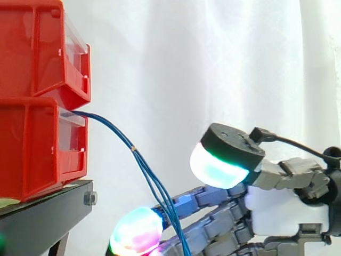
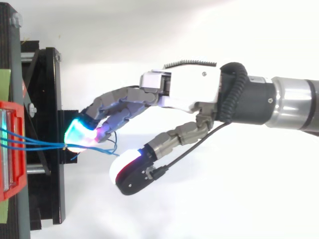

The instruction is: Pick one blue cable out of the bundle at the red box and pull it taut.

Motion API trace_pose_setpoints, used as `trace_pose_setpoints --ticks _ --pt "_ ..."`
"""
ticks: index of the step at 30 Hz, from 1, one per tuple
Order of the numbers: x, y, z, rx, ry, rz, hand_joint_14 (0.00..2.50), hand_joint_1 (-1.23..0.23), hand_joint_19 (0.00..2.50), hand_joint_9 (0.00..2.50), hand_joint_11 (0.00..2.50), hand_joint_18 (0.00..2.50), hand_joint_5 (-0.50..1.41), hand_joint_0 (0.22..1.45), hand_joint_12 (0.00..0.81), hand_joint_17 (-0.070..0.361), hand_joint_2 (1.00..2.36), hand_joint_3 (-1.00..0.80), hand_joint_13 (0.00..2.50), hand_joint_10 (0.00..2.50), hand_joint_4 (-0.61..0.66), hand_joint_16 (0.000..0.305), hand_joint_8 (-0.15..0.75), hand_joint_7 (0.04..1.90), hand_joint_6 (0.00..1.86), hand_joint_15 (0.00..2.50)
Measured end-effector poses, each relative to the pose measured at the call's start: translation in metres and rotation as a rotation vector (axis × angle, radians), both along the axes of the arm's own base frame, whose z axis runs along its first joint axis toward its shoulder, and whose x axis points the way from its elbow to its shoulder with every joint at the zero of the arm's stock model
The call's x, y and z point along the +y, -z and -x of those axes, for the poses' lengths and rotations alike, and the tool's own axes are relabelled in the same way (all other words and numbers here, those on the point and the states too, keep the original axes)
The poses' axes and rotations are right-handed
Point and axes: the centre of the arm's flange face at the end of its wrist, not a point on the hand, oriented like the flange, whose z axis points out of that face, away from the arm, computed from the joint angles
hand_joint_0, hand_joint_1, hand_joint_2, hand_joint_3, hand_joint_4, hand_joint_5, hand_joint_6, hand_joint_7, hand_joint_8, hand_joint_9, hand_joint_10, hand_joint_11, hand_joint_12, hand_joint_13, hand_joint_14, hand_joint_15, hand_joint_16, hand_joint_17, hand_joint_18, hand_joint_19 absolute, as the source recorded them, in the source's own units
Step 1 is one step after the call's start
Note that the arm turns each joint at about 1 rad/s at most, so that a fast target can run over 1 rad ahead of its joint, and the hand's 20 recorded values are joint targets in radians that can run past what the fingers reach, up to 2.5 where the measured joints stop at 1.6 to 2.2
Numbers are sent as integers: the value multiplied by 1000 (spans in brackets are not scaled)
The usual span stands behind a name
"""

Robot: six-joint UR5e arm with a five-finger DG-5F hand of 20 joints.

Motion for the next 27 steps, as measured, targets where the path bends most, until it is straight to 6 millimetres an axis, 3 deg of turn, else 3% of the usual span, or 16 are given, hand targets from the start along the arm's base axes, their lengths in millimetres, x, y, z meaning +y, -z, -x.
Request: trace_pose_setpoints --ticks 4,9,15,21,27 --pt "0 8 -18 -19 -2 -10 5 -708 179 669 264 170 -160 489 383 138 1000 -500 340 7 340 62 357 716 502 134" --pt "-2 8 -24 -32 -3 -15 5 -704 165 668 266 167 -153 491 384 138 1000 -500 338 5 350 61 357 744 502 134" --pt "-4 8 -25 -36 1 -16 6 -710 145 631 274 127 -118 532 377 133 1000 -500 309 6 350 59 345 954 502 136" --pt "-4 3 -28 -45 -1 -16 5 -739 116 556 270 68 -101 562 380 133 1003 -439 254 8 254 59 339 1196 501 129" --pt "-6 -2 -30 -56 0 -18 4 -766 95 497 287 29 -139 588 379 132 1009 -317 214 6 192 59 332 1010 667 116"
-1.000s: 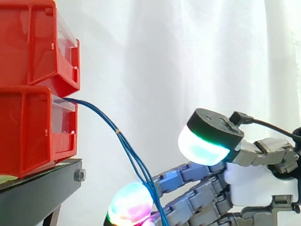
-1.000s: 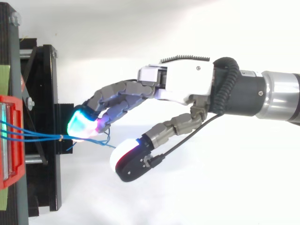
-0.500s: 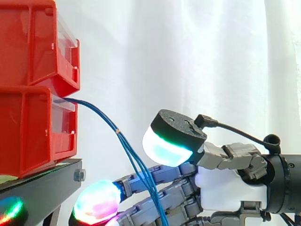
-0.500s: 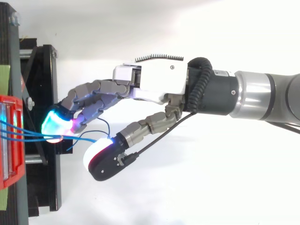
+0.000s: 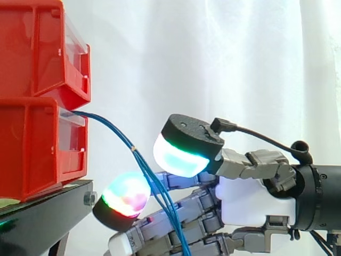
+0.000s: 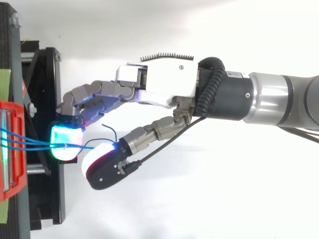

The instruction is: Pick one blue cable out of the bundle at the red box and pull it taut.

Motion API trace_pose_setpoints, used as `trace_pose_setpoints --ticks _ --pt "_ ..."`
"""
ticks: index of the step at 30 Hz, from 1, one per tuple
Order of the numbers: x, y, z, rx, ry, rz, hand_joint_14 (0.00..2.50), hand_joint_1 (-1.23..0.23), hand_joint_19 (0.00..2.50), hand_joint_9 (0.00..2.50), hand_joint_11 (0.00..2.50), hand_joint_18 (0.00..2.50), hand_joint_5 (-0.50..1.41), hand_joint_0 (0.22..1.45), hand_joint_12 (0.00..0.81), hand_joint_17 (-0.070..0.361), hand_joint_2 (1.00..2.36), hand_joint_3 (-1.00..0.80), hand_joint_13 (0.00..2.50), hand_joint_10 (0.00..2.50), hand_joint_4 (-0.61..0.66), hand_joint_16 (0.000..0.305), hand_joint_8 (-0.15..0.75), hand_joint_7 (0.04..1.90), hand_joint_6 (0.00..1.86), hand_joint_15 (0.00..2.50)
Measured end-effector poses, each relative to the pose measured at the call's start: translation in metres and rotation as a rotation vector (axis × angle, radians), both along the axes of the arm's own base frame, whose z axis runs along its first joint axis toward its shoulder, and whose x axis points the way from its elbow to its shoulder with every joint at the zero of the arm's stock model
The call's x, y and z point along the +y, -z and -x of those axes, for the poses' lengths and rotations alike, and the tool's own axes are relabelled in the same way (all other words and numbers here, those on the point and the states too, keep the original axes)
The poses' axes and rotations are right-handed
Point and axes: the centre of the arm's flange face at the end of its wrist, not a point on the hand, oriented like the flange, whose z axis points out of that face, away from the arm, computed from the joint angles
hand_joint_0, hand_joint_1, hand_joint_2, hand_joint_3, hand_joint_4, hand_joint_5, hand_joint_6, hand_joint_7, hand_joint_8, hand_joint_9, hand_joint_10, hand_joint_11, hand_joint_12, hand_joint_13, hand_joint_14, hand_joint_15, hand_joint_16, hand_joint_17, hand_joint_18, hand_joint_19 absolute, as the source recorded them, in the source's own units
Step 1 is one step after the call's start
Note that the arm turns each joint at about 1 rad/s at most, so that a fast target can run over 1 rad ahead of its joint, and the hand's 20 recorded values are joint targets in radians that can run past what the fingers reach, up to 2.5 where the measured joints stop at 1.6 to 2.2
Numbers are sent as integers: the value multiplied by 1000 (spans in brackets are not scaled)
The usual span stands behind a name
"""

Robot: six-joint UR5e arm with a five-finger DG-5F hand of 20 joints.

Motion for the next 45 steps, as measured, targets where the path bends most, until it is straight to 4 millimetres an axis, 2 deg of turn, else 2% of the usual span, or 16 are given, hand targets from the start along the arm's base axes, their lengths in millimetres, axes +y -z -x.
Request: trace_pose_setpoints --ticks 2,6,8,10,11,15,18,22,27,35,41,45 --pt "-1 -1 -1 -2 1 0 5 -755 113 454 316 0 -170 597 375 131 1010 -276 163 6 191 58 327 821 777 135" --pt "-1 -2 -1 -2 1 0 4 -756 111 454 323 0 -174 602 377 131 1010 -281 160 6 196 58 327 792 795 134" --pt "-1 -2 -1 -2 2 0 5 -750 123 452 324 0 -172 575 380 132 1007 -359 159 8 214 59 330 776 784 138" --pt "-2 -2 -1 -2 2 0 5 -737 135 459 329 0 -166 554 386 134 1003 -428 163 6 222 60 335 790 768 142" --pt "-2 -2 -1 -2 2 0 4 -756 97 495 305 15 -152 551 392 136 1002 -456 197 6 226 60 344 860 731 116" --pt "-3 -3 -1 -4 4 -1 4 -750 96 527 311 20 -138 548 397 136 1001 -474 212 6 224 61 353 929 699 120" --pt "-4 -5 -2 -8 5 -1 4 -747 98 543 308 30 -132 562 395 135 1003 -441 221 6 222 60 356 948 693 120" --pt "-6 -8 -3 -13 8 0 4 -752 88 550 321 44 -134 604 392 132 1010 -300 231 7 196 59 351 965 707 116" --pt "-9 -13 -5 -17 12 5 4 -759 90 539 343 60 -168 617 400 136 1012 -224 238 7 211 60 354 825 787 122" --pt "-12 -16 -6 -16 16 10 5 -766 106 541 369 65 -173 555 404 136 1000 -487 245 7 227 61 357 799 806 134" --pt "-13 -17 -7 -18 18 10 5 -752 111 576 371 78 -160 508 418 142 1000 -500 256 9 244 63 381 816 801 138" --pt "-13 -18 -7 -19 18 10 5 -804 104 619 409 96 -148 537 413 138 1000 -500 274 8 216 61 382 847 819 148"
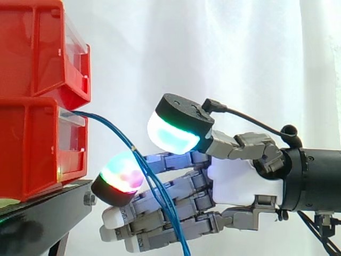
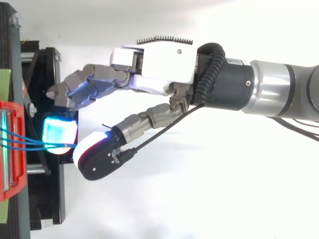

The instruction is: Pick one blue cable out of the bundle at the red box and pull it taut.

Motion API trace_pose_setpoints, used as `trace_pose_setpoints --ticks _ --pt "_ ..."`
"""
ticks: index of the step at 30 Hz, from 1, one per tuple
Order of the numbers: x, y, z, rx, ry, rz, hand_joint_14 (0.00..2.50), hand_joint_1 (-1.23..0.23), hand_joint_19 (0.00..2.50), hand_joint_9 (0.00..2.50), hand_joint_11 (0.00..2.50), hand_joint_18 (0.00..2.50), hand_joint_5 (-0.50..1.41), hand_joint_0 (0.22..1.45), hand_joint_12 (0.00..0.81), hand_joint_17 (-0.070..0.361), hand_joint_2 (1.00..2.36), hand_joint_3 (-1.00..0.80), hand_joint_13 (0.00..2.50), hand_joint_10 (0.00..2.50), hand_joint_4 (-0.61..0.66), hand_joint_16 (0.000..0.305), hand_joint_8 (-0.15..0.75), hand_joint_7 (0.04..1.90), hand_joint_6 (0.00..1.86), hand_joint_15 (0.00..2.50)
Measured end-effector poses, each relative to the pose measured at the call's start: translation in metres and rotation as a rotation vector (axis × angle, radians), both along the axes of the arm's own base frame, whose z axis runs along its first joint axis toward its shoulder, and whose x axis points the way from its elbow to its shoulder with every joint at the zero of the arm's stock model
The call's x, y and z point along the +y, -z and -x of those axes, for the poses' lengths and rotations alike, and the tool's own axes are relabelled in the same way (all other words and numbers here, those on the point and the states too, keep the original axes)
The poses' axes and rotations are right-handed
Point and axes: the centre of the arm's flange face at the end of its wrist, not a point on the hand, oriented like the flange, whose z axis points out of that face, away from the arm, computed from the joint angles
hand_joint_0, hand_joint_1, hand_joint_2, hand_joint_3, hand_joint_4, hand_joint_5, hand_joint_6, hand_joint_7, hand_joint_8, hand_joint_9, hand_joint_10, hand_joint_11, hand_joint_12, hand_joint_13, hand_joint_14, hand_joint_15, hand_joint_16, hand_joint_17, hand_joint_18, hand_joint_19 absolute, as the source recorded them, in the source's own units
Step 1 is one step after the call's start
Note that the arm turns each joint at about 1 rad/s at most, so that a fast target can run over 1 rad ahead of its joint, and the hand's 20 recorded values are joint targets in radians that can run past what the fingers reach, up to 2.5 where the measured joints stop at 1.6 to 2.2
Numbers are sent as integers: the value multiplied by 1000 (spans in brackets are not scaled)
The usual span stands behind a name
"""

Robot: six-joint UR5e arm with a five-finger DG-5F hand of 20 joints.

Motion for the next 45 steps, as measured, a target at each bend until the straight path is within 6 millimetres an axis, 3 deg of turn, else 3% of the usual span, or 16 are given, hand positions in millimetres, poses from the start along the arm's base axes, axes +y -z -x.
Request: trace_pose_setpoints --ticks 4,17,24,28,33,45 --pt "0 0 0 0 0 0 6 -822 103 660 478 138 -151 604 402 132 1006 -411 298 9 185 59 378 880 862 151" --pt "0 -4 -1 -5 0 0 7 -803 117 754 583 253 -153 607 439 141 1013 -159 414 12 85 63 412 940 923 203" --pt "0 -9 -3 -8 0 -1 8 -827 125 735 582 238 -161 620 420 132 1012 -270 402 13 115 59 390 898 917 205" --pt "1 -11 -3 3 0 0 8 -843 151 742 585 249 -158 593 419 132 1000 -497 400 14 165 59 383 875 894 204" --pt "2 -11 -2 24 -1 0 8 -760 172 752 577 249 -151 521 438 138 1000 -500 391 14 177 61 401 865 847 205" --pt "1 -8 0 44 2 9 9 -731 180 755 561 242 -123 505 445 140 1000 -500 385 13 215 62 409 908 741 203"
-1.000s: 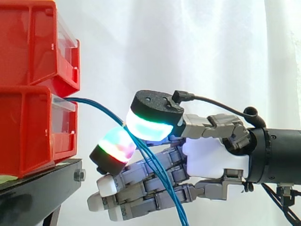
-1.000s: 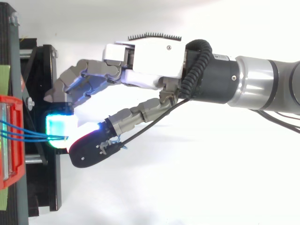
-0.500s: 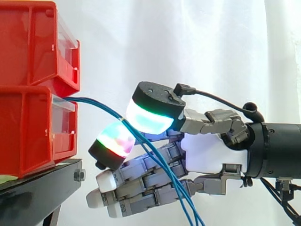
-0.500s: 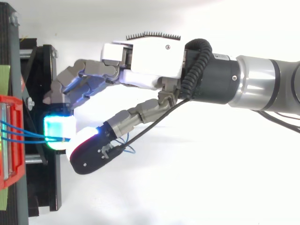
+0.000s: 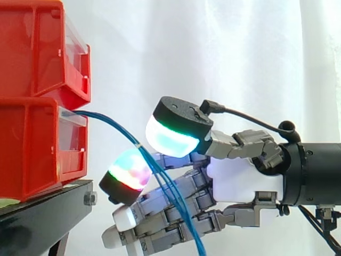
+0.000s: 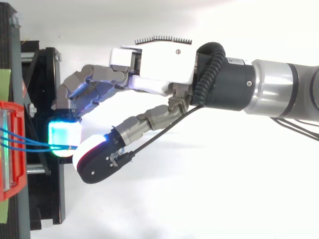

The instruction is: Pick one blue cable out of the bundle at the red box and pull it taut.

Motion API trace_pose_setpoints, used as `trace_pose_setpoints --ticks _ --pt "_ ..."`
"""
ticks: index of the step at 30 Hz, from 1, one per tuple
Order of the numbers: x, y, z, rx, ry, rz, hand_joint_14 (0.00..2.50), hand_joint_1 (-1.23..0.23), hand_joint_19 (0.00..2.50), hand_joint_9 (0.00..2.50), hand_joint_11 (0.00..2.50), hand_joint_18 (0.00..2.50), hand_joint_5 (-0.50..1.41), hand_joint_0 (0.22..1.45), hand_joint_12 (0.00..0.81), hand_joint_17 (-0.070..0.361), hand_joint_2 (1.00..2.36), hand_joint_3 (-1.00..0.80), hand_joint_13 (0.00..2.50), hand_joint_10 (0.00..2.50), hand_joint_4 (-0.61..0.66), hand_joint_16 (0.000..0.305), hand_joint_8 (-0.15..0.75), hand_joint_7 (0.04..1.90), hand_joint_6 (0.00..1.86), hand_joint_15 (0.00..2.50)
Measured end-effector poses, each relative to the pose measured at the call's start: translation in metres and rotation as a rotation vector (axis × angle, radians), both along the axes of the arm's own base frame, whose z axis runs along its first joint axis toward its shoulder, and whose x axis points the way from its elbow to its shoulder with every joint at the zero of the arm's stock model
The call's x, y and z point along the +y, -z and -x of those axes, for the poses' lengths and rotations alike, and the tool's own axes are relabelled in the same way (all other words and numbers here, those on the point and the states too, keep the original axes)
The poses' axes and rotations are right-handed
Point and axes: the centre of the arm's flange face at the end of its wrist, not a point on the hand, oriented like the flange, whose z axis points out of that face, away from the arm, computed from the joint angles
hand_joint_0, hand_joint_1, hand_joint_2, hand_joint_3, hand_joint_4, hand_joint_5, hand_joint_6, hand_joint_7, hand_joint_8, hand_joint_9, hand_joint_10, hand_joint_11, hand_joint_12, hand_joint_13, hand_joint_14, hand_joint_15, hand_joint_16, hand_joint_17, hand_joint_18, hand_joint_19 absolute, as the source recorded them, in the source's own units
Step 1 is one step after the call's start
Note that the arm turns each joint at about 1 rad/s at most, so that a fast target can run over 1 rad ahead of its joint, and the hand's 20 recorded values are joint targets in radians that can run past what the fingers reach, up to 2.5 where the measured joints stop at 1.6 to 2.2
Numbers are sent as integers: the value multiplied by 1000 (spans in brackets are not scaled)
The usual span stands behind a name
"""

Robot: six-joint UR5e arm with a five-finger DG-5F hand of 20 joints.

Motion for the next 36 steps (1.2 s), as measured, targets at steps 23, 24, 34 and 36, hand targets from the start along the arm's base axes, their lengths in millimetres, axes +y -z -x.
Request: trace_pose_setpoints --ticks 23,24,34,36 --pt "3 16 -2 -103 38 57 7 -748 177 737 565 231 -129 530 442 135 1000 -500 375 11 198 60 404 943 722 186" --pt "3 16 -2 -110 40 56 7 -747 173 737 564 231 -129 530 442 135 1000 -500 374 11 201 60 404 946 720 189" --pt "6 26 -1 -115 42 56 6 -751 176 736 562 231 -117 521 448 136 1000 -500 373 11 219 61 409 997 664 177" --pt "6 27 -2 -120 42 56 7 -750 177 736 561 231 -114 522 449 136 1000 -500 373 14 217 61 410 1028 643 174"
